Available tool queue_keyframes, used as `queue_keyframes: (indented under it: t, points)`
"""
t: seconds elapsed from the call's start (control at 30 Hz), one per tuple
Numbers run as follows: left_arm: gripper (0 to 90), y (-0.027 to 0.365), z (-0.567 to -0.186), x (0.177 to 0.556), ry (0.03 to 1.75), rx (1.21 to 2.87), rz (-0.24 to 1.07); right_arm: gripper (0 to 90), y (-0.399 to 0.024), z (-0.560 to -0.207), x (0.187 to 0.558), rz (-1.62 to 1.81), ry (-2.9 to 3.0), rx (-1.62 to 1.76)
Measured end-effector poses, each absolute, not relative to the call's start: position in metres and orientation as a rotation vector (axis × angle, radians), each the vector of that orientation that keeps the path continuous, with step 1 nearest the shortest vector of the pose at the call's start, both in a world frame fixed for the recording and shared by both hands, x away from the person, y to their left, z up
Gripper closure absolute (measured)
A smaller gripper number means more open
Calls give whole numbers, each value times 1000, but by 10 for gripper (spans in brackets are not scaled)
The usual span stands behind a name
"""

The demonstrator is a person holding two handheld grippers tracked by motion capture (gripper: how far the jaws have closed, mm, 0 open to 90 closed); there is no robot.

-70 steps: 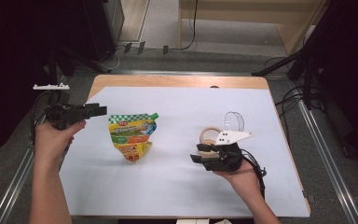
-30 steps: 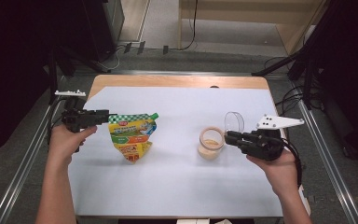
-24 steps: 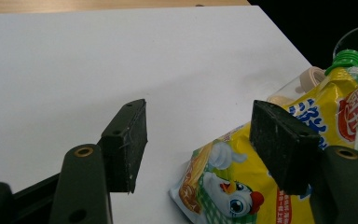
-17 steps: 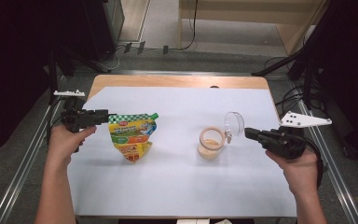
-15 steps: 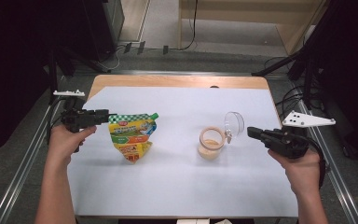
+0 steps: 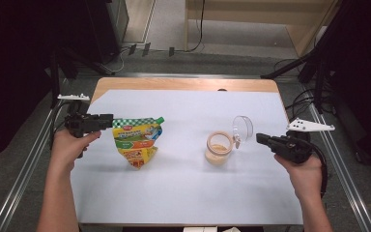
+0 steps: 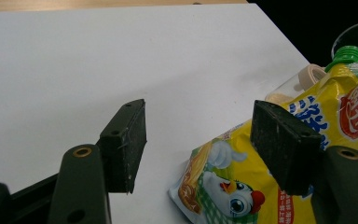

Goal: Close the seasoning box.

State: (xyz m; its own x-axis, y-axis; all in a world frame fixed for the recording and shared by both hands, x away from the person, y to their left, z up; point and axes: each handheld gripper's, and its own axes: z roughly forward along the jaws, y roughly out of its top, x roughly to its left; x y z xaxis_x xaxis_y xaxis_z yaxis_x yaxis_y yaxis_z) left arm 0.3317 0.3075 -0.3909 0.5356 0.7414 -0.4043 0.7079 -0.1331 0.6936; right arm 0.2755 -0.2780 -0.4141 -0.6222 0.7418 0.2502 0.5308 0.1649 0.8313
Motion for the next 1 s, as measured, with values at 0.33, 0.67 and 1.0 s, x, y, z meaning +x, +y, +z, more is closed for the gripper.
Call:
queue_keyframes:
  t: [0.33,0.67,1.0]
  points:
    - [366,308,-392,333,1193,1860,56,900,-270,-426,279,1457,2241,1251]
    - [366,308,-395,336,1193,1861,49,900,-259,-427,276,1451,2263,1221]
    - [366,309,-398,341,1206,1850,37,900,-249,-426,273,1475,2291,1183]
